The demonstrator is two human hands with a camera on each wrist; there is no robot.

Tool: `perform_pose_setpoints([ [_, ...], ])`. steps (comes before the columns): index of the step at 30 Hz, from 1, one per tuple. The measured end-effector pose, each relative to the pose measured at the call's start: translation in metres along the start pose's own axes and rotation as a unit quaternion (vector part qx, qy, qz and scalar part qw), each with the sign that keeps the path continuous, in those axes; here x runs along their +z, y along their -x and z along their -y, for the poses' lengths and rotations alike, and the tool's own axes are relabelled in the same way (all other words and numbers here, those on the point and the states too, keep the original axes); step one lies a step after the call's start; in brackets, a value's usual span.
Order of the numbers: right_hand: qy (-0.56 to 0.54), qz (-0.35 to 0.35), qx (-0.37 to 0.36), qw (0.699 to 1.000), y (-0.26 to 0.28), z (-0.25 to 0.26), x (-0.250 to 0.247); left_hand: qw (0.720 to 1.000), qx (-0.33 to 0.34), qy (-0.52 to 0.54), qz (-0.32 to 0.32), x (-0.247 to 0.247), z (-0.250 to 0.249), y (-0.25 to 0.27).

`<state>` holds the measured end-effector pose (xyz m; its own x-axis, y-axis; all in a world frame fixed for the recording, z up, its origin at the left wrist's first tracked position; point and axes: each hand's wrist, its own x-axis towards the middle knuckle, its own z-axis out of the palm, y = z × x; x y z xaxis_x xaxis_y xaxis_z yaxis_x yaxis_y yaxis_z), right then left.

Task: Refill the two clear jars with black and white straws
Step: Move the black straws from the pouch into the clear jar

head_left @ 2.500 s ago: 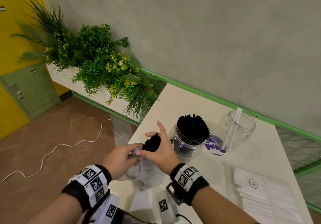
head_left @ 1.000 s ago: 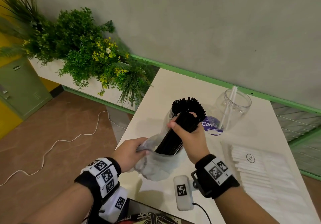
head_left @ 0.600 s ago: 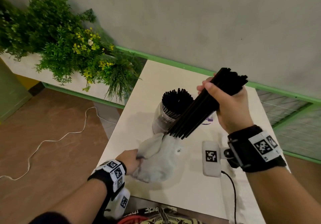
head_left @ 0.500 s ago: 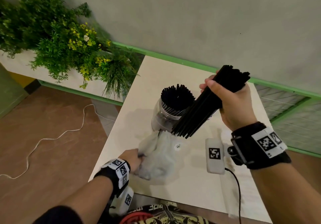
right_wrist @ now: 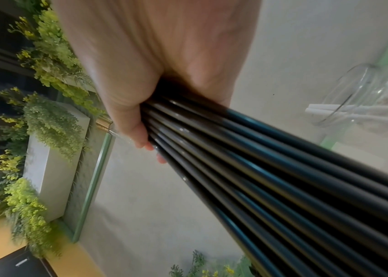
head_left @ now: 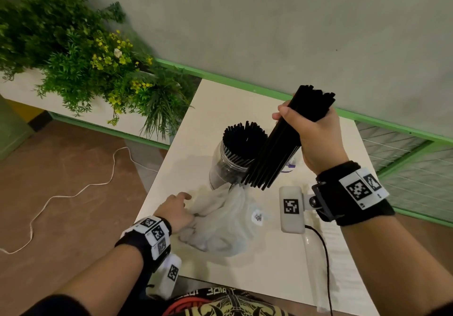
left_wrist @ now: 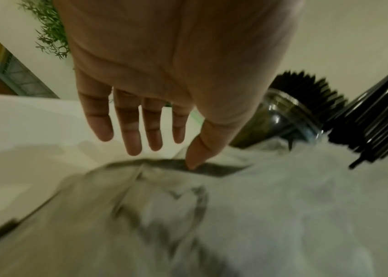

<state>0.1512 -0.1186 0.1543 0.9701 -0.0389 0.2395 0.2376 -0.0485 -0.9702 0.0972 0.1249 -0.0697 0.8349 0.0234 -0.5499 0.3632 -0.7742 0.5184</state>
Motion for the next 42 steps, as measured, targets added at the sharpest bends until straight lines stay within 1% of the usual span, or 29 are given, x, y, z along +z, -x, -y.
perform_pose_setpoints([
  [4,-0.019,-0.008,-0.005,1.0,-0.011,0.005,0.01,0.999,0.038,0.018,-0.009,-0.02,-0.005,0.006],
  [7,-0.026,-0.024,-0.001,0.999,-0.02,0.007,0.014,0.993,0.095,0.05,-0.04,-0.032,-0.019,0.011],
  [9,-0.028,-0.03,-0.002,0.999,-0.027,0.007,0.016,0.986,0.14,0.074,-0.058,-0.039,-0.036,0.011],
  [13,-0.032,-0.038,-0.003,0.999,-0.039,0.004,0.018,0.967,0.225,0.07,-0.095,-0.052,-0.08,0.002],
  [16,-0.03,-0.044,0.004,0.999,-0.047,-0.002,0.019,0.955,0.258,0.067,-0.131,-0.055,-0.112,-0.002],
  [18,-0.039,-0.052,0.007,0.998,-0.05,-0.007,0.018,0.955,0.249,0.055,-0.153,-0.054,-0.121,-0.005],
  [21,-0.05,-0.059,0.007,0.997,-0.052,-0.014,0.017,0.963,0.213,0.019,-0.165,-0.054,-0.121,-0.012],
  [26,-0.067,-0.055,0.01,0.996,-0.058,-0.017,0.015,0.961,0.207,0.005,-0.184,-0.057,-0.122,-0.01],
  [35,-0.061,-0.041,0.006,0.997,-0.081,-0.019,0.018,0.97,0.173,0.043,-0.167,-0.058,-0.124,-0.01],
  [42,-0.076,-0.032,0.018,0.996,-0.095,-0.025,0.012,0.974,0.163,0.04,-0.149,-0.06,-0.125,-0.011],
])
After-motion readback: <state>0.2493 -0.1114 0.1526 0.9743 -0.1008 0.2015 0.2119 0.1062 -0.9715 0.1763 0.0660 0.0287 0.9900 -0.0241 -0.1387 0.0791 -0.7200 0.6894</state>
